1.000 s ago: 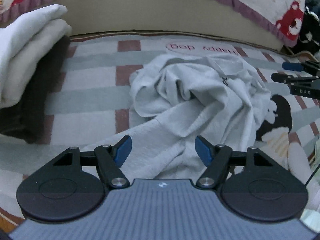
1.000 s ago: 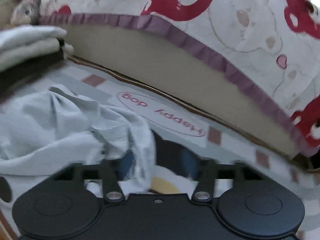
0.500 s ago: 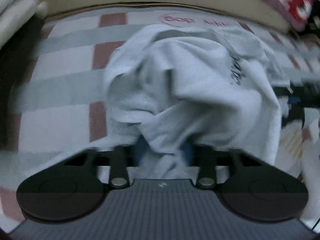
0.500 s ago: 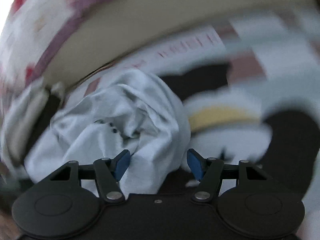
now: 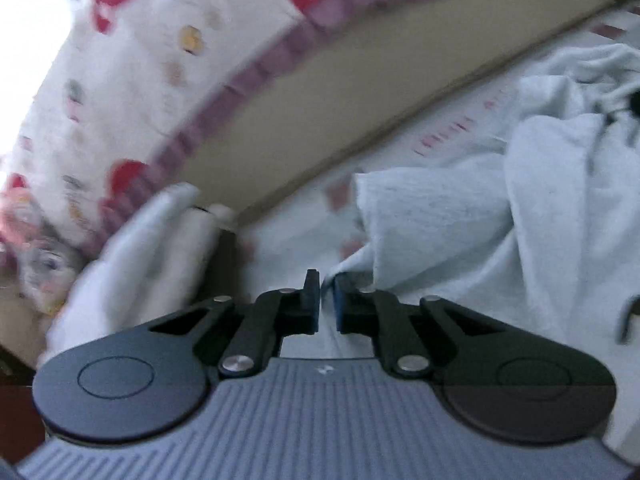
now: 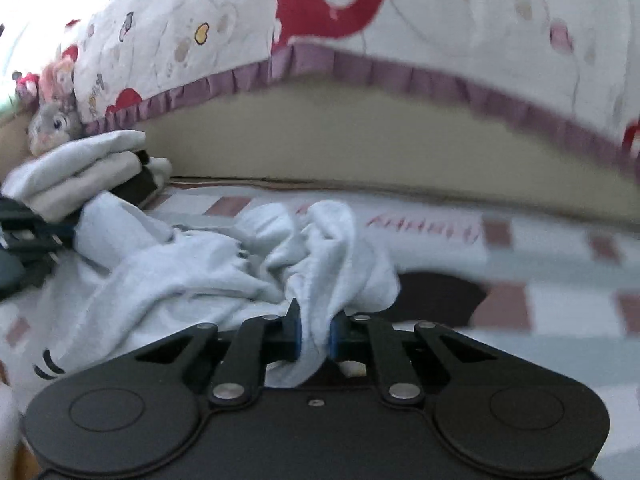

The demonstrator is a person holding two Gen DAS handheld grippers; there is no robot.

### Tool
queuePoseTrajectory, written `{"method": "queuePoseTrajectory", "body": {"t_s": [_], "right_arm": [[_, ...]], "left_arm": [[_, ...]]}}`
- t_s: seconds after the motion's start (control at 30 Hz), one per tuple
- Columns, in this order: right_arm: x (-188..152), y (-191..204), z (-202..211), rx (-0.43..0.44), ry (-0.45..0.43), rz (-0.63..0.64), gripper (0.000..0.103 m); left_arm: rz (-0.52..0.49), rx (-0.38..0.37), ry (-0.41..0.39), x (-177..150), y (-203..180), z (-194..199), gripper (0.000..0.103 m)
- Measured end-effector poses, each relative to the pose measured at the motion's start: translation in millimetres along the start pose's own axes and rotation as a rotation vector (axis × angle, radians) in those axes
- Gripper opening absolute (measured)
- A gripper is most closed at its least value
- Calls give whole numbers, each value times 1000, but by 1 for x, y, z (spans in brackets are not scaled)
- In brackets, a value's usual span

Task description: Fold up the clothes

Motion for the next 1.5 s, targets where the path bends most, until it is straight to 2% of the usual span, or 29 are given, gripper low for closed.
{"method": "queuePoseTrajectory", "body": {"t_s": [0.07, 0.2, 0.27, 0.33, 0.37, 0.4, 0.43, 0.47, 0.53, 0.57, 0.63, 0.7, 0.77, 0.83, 0.87, 0.97, 1.03, 1.07, 1.1, 1.17, 1.23, 1.27, 1.3, 1.33, 1.4, 1.5], "right_arm": [[8, -1, 1, -38, -13, 50, 12], [24, -2, 3, -110, -40, 145, 11], [29, -1, 5, -132, -48, 167, 11], [32, -5, 8, -149, -50, 166, 11], [33, -8, 8, -155, -43, 156, 11], [33, -11, 6, -158, -35, 145, 11], [32, -13, 4, -158, -26, 132, 11], [30, -16, 2, -153, -17, 111, 11], [25, -21, 0, -134, 0, 34, 11], [21, -27, -1, -115, 10, -48, 11], [14, -37, 0, -77, 26, -201, 12], [6, -45, -1, -55, 35, -282, 12], [0, -48, -2, -49, 42, -309, 15], [-7, -48, -3, -39, 48, -342, 20], [-11, -49, -4, -32, 51, -362, 20], [-24, -46, -10, -32, 70, -375, 22], [-34, -44, -14, -48, 98, -377, 28], [-39, -44, -15, -67, 111, -394, 31], [-44, -44, -16, -76, 118, -420, 33], [-53, -42, -16, -69, 127, -459, 33], [-56, -42, -16, -66, 140, -441, 32], [-57, -43, -15, -66, 145, -429, 32], [-57, -46, -13, -65, 141, -436, 26], [-55, -52, -11, -66, 131, -448, 16], [-50, -61, -6, -85, 122, -417, 11], [-34, -65, 2, -103, 102, -302, 7]], "left_arm": [[-49, 95, -60, 8, 10, 4, 1], [9, 124, -80, 27, 31, 4, 1], [71, 78, -50, 26, 42, 0, 2], [190, -52, -26, 17, 42, 1, 6], [251, -120, -14, 12, 41, 2, 16], [312, -189, -2, 8, 41, 4, 43], [376, -253, 7, -1, 36, 4, 61], [441, -307, 20, -13, 27, 5, 88], [459, -384, 72, -32, 4, 0, 91], [463, -422, 99, -41, -8, -4, 91], [424, -399, 127, -54, -25, -12, 91], [441, -397, 196, -66, -35, -26, 93], [463, -398, 270, -78, -45, -40, 101], [515, -402, 316, -86, -51, -50, 99], [561, -406, 319, -89, -50, -51, 94], [531, -397, 237, -79, -53, -40, 50], [358, -309, 145, -65, -62, -25, 39], [262, -264, 98, -59, -70, -16, 26], [198, -230, 67, -53, -76, -8, 21], [138, -166, -4, -47, -82, 6, 18], [83, -101, -75, -40, -88, 21, 17], [80, -92, -86, -38, -87, 25, 16], [83, -87, -93, -36, -86, 28, 15], [86, -82, -97, -35, -84, 31, 14], [100, -68, -98, -34, -76, 29, 13], [111, -21, -111, -29, -56, 32, 11]]}}
Point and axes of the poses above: each gripper's, at about its wrist camera, not at the fingertips, and z roughly against the way its jaws point, y to its left, x to its top, the point moved 5 cm from there along -z, roughly the way its jaws point, and after that the axes turned 9 degrees about -y, right-handed, at the moved point
